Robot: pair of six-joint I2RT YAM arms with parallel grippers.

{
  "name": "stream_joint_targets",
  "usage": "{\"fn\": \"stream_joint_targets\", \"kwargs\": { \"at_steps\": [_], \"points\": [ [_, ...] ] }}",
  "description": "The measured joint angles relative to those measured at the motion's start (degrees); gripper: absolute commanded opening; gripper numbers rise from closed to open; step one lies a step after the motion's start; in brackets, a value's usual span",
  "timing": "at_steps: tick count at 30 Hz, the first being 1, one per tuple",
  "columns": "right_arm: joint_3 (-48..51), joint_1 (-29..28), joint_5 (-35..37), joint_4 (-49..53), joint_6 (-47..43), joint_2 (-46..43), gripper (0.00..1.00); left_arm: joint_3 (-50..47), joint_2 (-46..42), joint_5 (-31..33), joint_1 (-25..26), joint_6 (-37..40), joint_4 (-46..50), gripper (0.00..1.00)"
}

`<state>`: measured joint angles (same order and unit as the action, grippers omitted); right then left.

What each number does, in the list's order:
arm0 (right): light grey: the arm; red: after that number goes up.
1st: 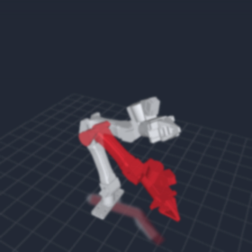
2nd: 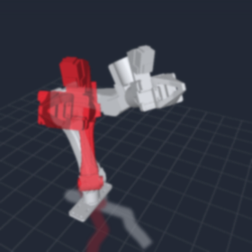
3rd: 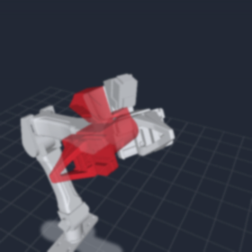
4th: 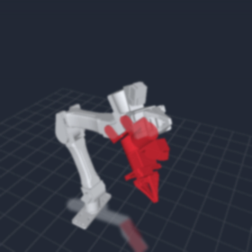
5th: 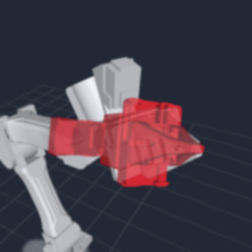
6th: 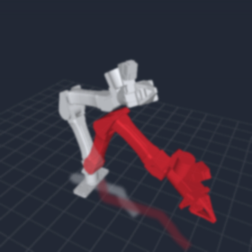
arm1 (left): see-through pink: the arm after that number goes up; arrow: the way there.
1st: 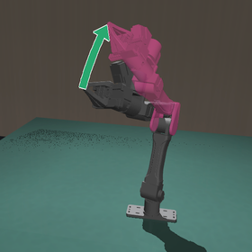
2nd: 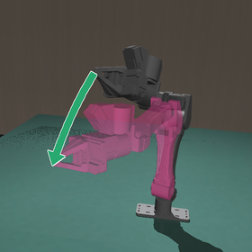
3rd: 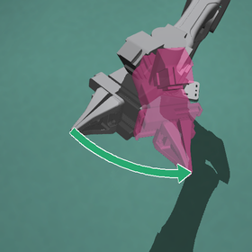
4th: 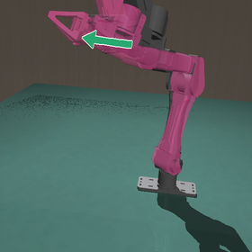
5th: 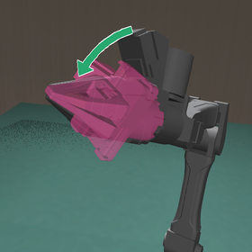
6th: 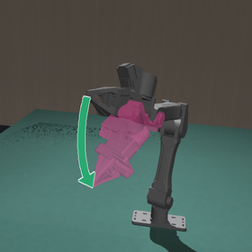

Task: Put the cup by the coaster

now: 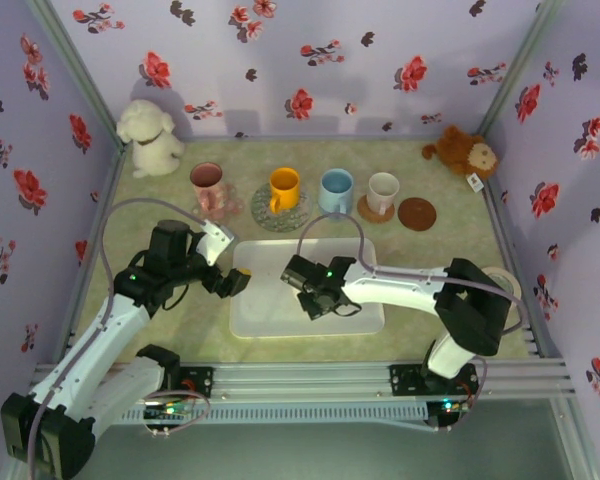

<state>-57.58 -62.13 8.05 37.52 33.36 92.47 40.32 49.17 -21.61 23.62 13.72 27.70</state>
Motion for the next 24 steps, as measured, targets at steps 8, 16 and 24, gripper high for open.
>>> {"fn": "stream_joint_targets", "kwargs": {
  "at_steps": [8, 16, 24],
  "points": [
    [1.27, 4.13, 2.69, 1.77, -1.9, -4.72, 0.0, 0.02, 0.15, -0.02, 0.0, -0.02, -0.35, 0.99],
    [3.89, 9.4, 2.91, 0.68, -4.39, -4.92, 0.0, 0.0, 1.88, -1.46, 0.0, -1.01, -2.93, 0.99],
    [3.91, 12.55, 3.15, -2.93, -7.89, -2.1, 0.0, 0.02, 3.96, -2.45, 0.0, -1.75, -5.44, 0.99]
  ]
}}
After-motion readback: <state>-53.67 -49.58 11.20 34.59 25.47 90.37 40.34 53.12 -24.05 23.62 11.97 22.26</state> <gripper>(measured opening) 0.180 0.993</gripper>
